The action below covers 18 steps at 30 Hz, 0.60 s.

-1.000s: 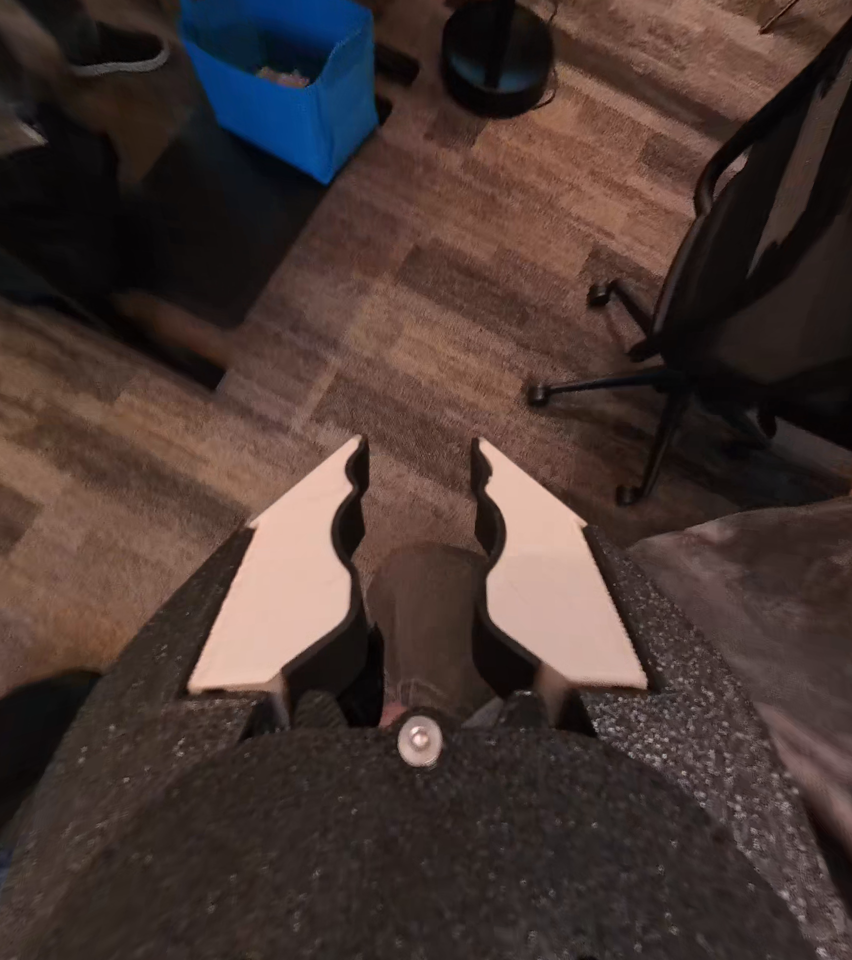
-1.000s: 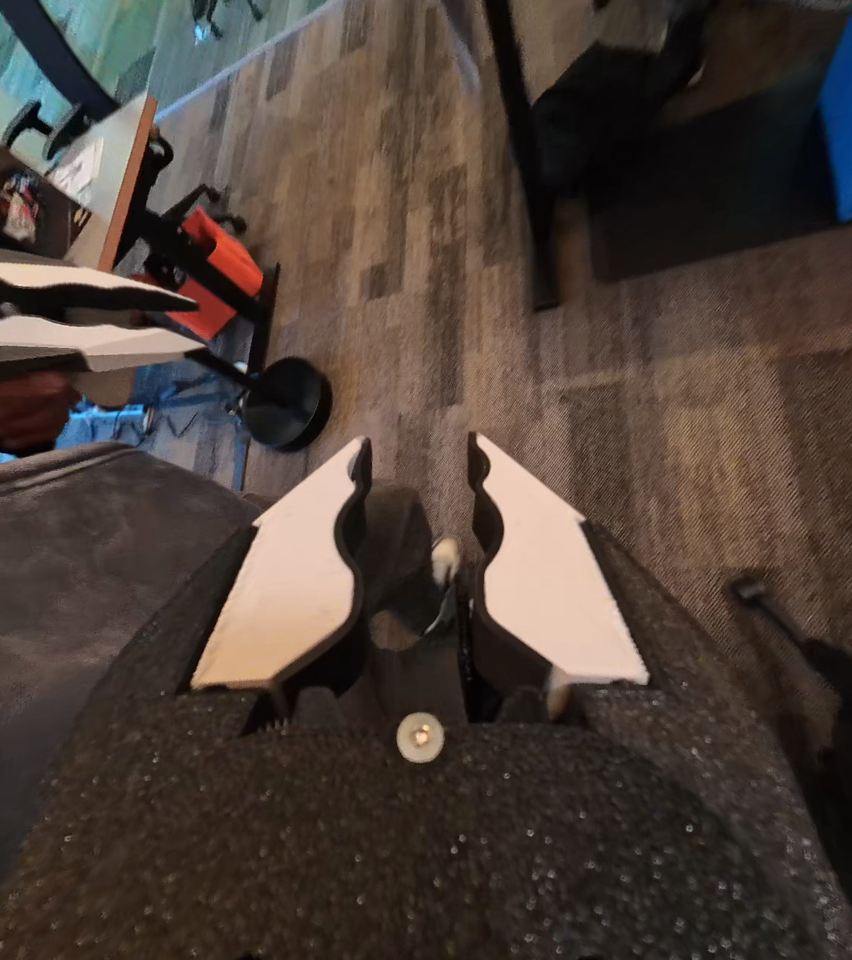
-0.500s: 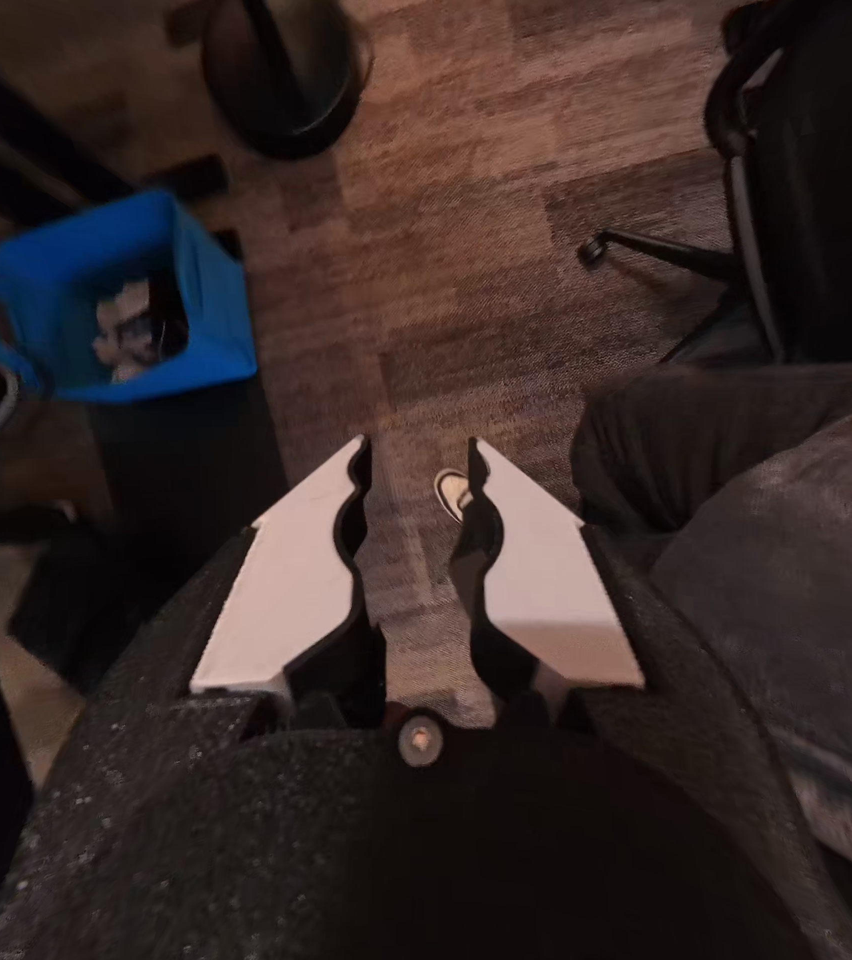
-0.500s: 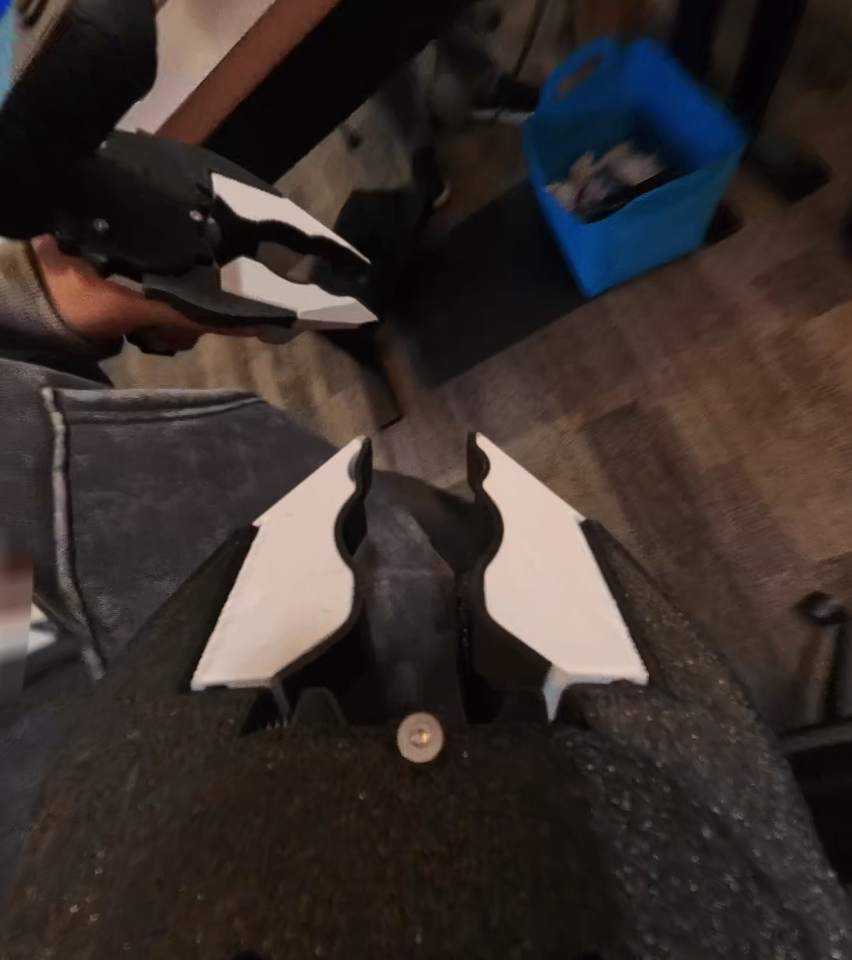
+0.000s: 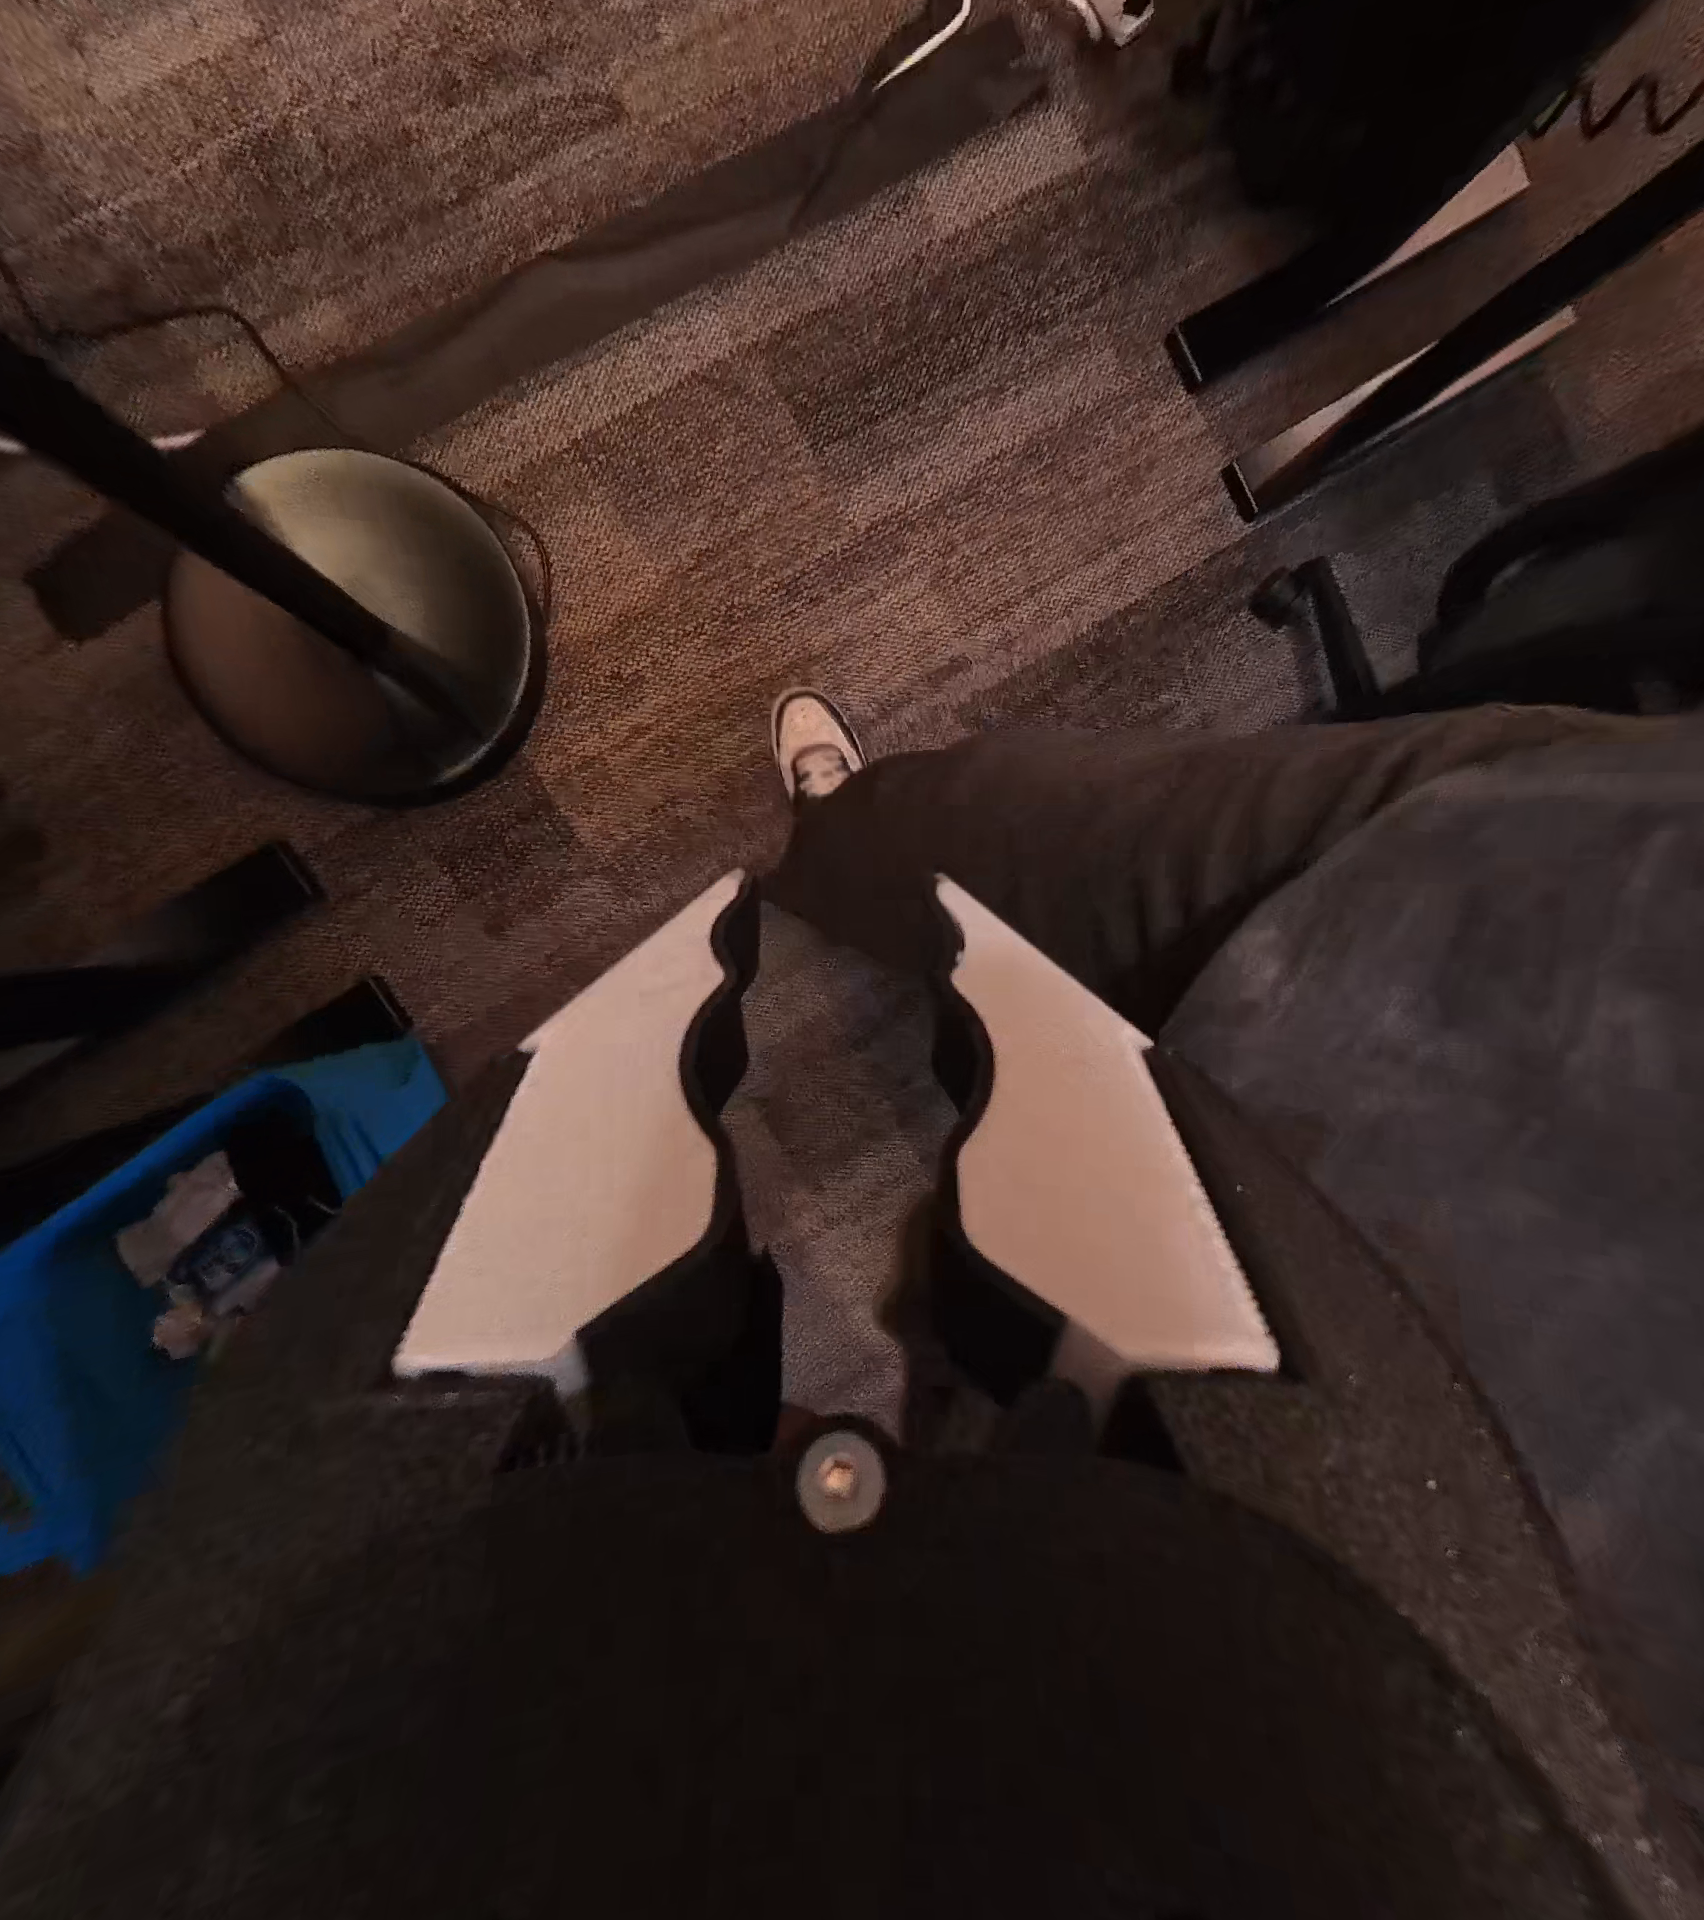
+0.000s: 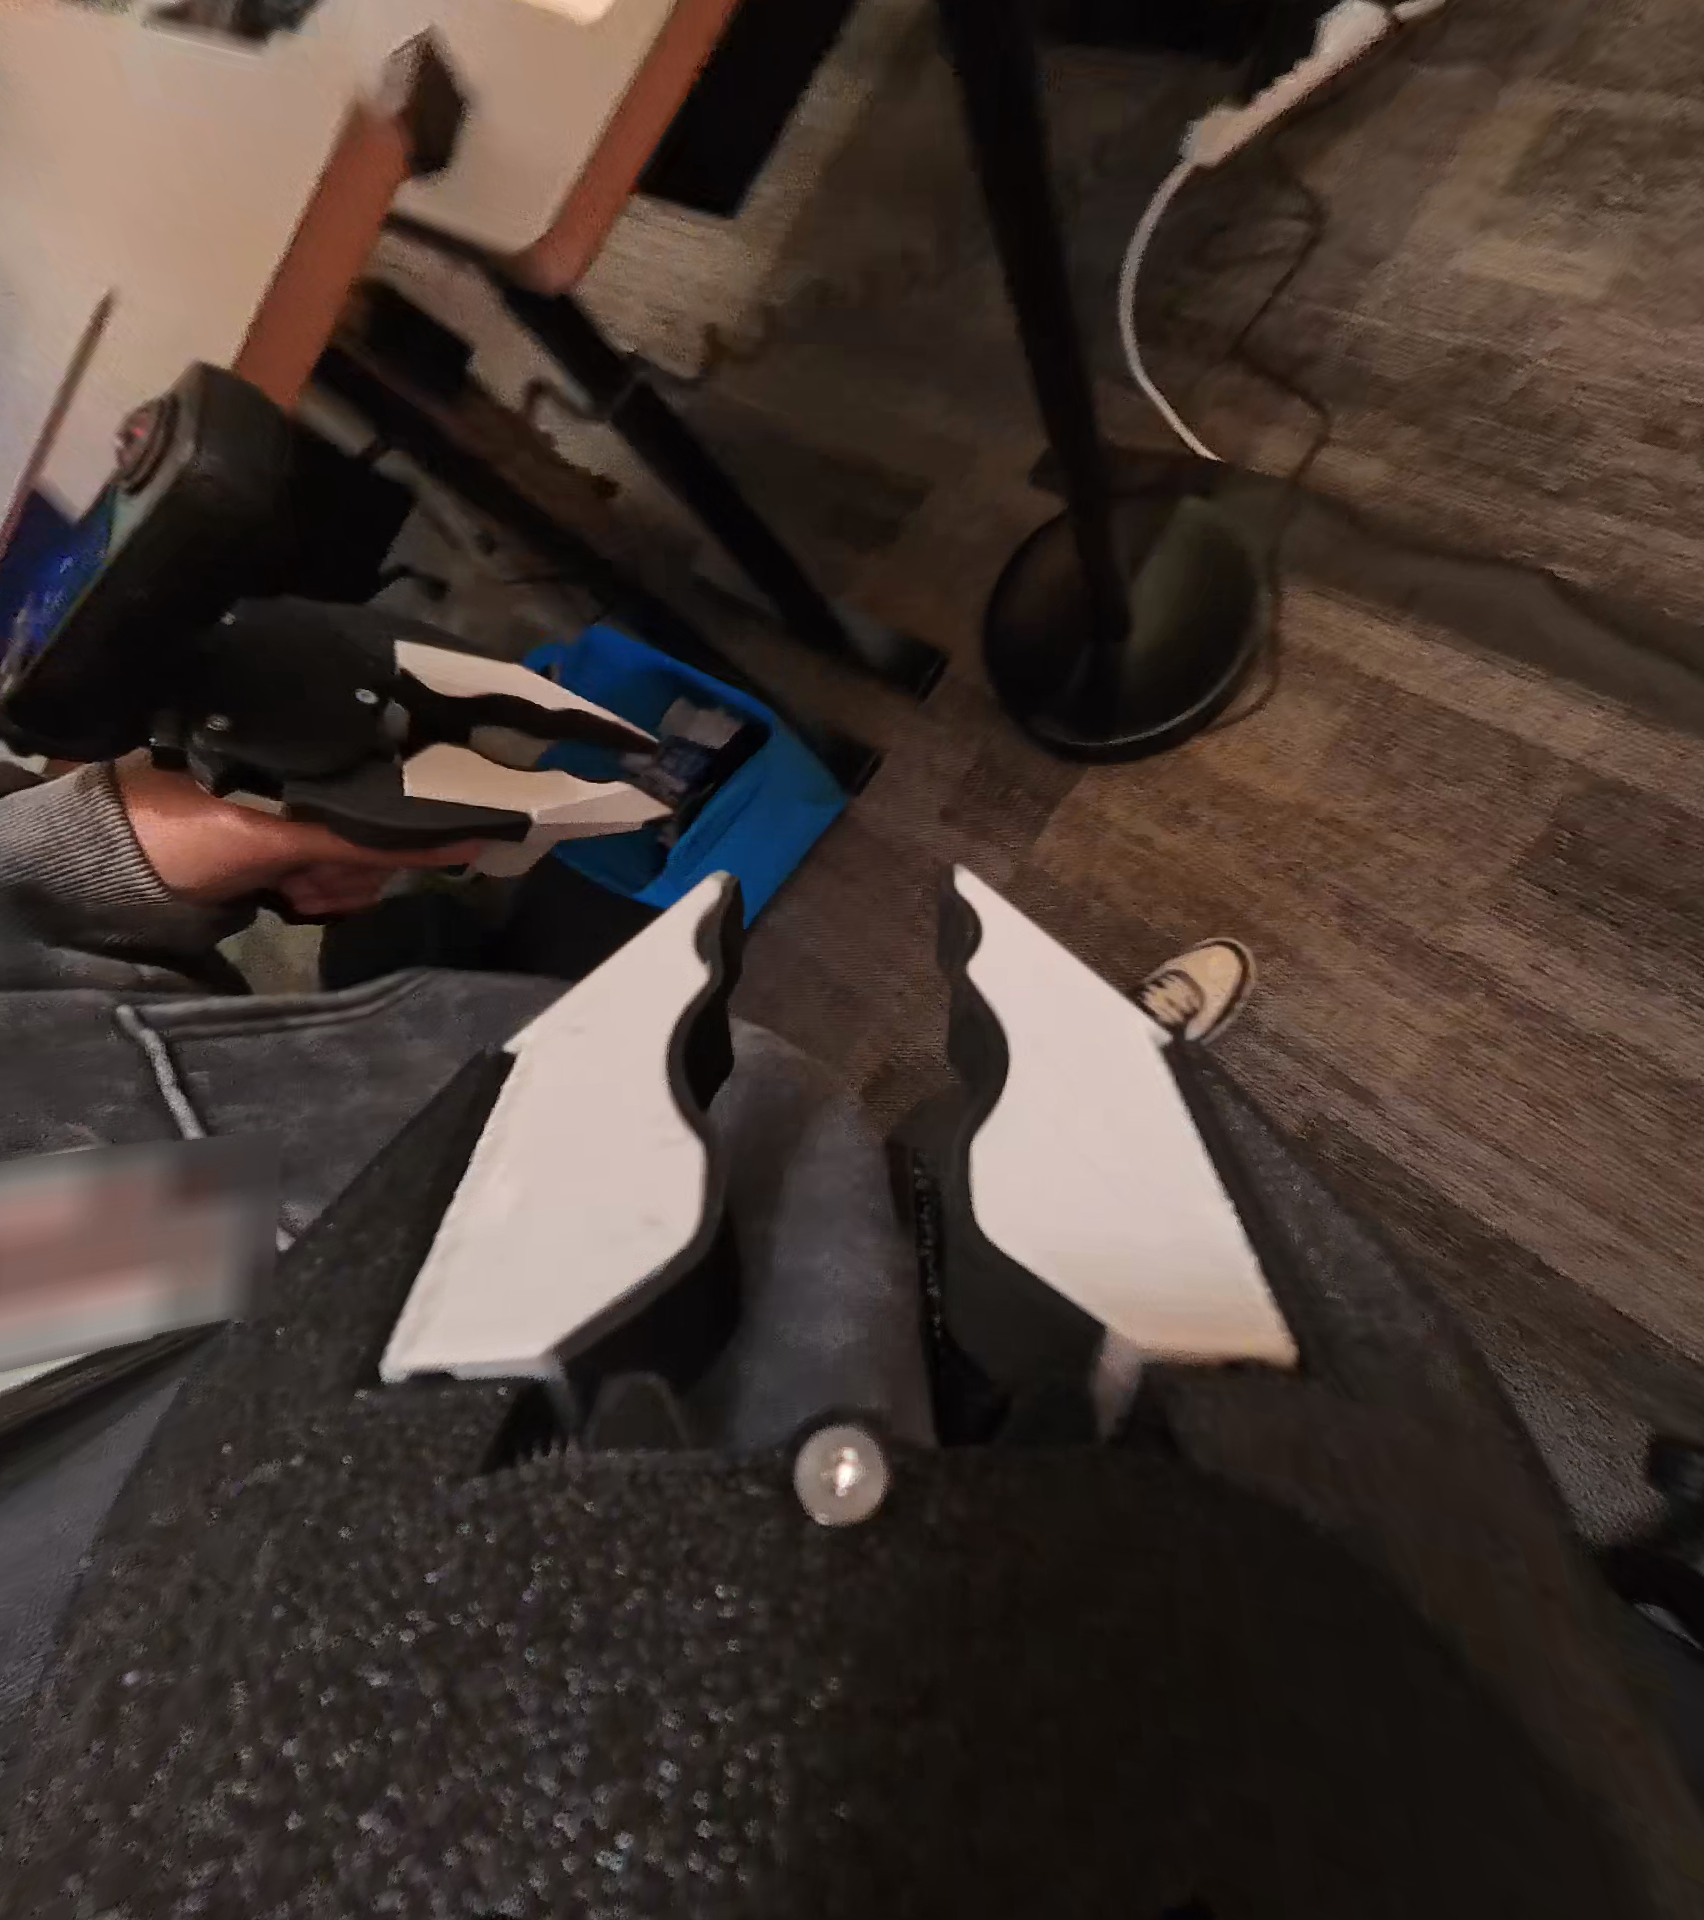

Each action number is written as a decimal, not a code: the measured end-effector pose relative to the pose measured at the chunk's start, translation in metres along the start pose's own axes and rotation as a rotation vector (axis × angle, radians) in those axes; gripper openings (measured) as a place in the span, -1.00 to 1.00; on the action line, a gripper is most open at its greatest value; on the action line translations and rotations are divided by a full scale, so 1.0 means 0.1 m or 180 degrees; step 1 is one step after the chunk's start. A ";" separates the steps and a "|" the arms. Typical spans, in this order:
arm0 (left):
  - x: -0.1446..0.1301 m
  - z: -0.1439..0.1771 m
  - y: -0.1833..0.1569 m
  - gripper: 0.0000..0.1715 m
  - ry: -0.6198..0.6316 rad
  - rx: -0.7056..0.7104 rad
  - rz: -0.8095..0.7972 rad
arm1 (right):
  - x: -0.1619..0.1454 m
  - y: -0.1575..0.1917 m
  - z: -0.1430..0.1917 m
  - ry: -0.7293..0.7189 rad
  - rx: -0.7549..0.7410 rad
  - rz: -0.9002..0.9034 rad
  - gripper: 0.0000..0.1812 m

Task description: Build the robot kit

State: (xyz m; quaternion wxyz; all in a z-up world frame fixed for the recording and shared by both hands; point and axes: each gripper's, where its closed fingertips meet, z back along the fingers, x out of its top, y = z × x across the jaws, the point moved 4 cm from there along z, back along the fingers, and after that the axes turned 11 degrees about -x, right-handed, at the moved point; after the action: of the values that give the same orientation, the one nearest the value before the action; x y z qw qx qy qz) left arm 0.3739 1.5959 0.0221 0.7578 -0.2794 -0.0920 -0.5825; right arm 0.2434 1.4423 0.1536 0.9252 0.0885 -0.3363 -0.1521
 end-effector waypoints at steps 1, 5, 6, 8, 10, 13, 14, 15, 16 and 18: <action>0.35 -0.09 0.14 -0.65 0.0028 -0.0041 -0.0038 | 0.28 -0.26 -0.05 0.0013 -0.0070 -0.0069 -0.59; 1.86 -0.35 0.65 -0.65 -0.0045 -0.0098 -0.0381 | 1.23 -1.27 -0.23 -0.0105 -0.0275 -0.0495 -0.64; 2.20 -0.42 0.77 -0.65 -0.0078 -0.0130 -0.0426 | 1.37 -1.47 -0.30 -0.0047 -0.0293 -0.0601 -0.64; 2.85 -0.61 1.03 -0.65 -0.0145 -0.0232 -0.0490 | 1.62 -1.85 -0.46 -0.0036 -0.0395 -0.0728 -0.64; 3.42 -0.85 1.32 -0.65 -0.0183 -0.0289 -0.0514 | 1.83 -2.21 -0.67 0.0013 -0.0455 -0.0894 -0.64; 4.28 -1.35 1.86 -0.65 -0.0182 -0.0384 -0.0534 | 2.25 -2.83 -1.11 0.0023 -0.0487 -0.1143 -0.65; 4.58 -1.53 2.06 -0.65 -0.0181 -0.0406 -0.0550 | 2.41 -3.05 -1.28 0.0018 -0.0515 -0.1190 -0.65; 4.88 -1.72 2.28 -0.65 -0.0173 -0.0420 -0.0570 | 2.59 -3.28 -1.47 0.0025 -0.0546 -0.1227 -0.65; 5.20 -1.91 2.50 -0.65 -0.0163 -0.0407 -0.0587 | 2.79 -3.54 -1.67 0.0040 -0.0573 -0.1264 -0.64; 5.87 -2.23 2.97 -0.65 -0.0152 -0.0346 -0.0628 | 3.27 -4.06 -2.09 0.0062 -0.0587 -0.1361 -0.64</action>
State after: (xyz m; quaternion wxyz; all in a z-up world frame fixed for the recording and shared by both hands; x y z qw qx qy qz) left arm 0.7885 1.0386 0.0167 0.6780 -0.3235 -0.1054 -0.6515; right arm 0.5275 0.9625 0.0818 0.8793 0.0743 -0.2857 -0.3738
